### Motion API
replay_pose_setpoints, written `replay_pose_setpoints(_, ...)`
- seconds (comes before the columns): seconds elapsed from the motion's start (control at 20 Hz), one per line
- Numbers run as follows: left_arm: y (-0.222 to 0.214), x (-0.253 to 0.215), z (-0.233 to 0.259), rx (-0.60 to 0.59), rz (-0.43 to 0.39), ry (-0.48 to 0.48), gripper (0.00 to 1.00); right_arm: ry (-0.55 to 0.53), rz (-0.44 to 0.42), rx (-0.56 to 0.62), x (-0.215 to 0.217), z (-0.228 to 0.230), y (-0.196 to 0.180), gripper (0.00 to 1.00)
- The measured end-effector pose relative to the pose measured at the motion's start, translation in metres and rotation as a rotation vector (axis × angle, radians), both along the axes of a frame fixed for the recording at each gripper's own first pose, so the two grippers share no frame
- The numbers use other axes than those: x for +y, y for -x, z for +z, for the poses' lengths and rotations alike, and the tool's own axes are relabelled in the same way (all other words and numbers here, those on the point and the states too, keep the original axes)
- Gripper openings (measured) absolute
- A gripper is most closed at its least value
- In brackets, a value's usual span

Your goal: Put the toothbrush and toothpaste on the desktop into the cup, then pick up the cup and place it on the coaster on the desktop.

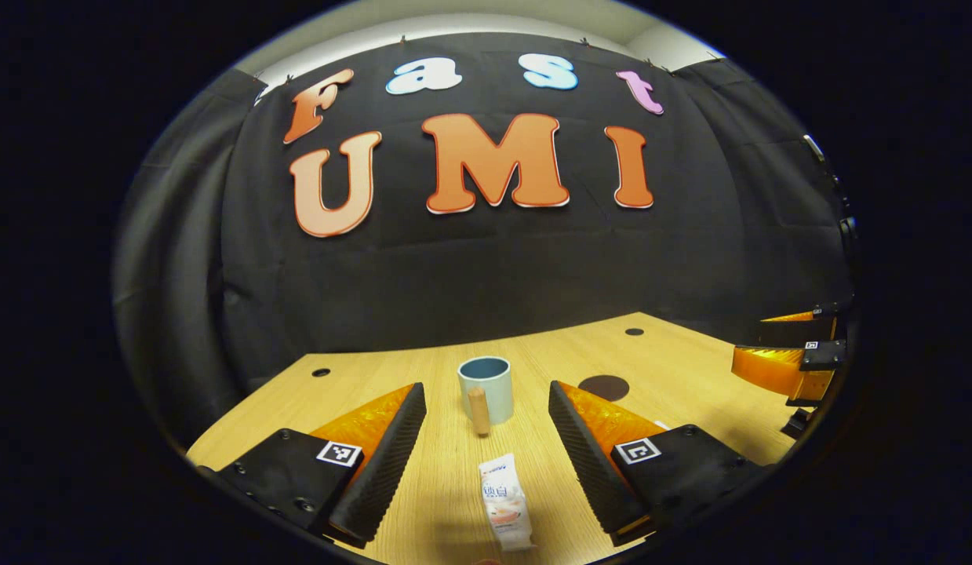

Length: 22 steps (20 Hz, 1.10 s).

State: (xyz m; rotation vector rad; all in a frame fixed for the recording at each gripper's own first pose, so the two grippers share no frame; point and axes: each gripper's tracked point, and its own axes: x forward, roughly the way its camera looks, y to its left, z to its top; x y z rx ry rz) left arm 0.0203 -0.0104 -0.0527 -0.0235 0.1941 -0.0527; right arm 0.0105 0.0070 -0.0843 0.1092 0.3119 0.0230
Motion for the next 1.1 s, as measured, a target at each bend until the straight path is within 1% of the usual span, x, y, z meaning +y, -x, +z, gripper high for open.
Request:
replay_pose_setpoints(0.15,-0.003,0.001,-0.019,0.070,0.000,-0.014,1.00,-0.033,0.039,0.106,0.009,-0.020,-0.001,0.98)
replay_pose_setpoints(0.25,-0.007,-0.003,-0.033,0.119,-0.020,0.006,1.00,-0.032,0.044,0.173,0.008,-0.034,0.001,0.99)
replay_pose_setpoints(0.35,-0.004,-0.009,-0.051,0.190,-0.043,0.027,1.00,-0.017,0.043,0.245,0.006,-0.048,0.004,0.98)
replay_pose_setpoints(0.5,-0.009,-0.011,-0.073,0.300,-0.060,0.032,1.00,-0.033,0.102,0.397,0.017,-0.074,0.015,0.98)
replay_pose_setpoints(0.6,-0.011,-0.013,-0.087,0.375,-0.073,0.039,1.00,-0.032,0.110,0.469,0.019,-0.088,0.017,0.95)
replay_pose_setpoints(0.75,-0.013,-0.015,-0.099,0.477,-0.092,0.061,0.99,-0.033,0.111,0.527,0.019,-0.099,0.018,0.87)
replay_pose_setpoints(0.85,-0.016,-0.012,-0.104,0.570,-0.106,0.071,1.00,-0.059,0.115,0.572,0.024,-0.105,0.019,0.83)
replay_pose_setpoints(0.95,-0.017,-0.013,-0.102,0.616,-0.110,0.074,1.00,-0.103,0.127,0.630,0.032,-0.111,0.024,0.83)
replay_pose_setpoints(1.1,-0.015,-0.014,-0.104,0.652,-0.102,0.060,1.00,-0.083,0.131,0.662,0.034,-0.119,0.024,0.81)
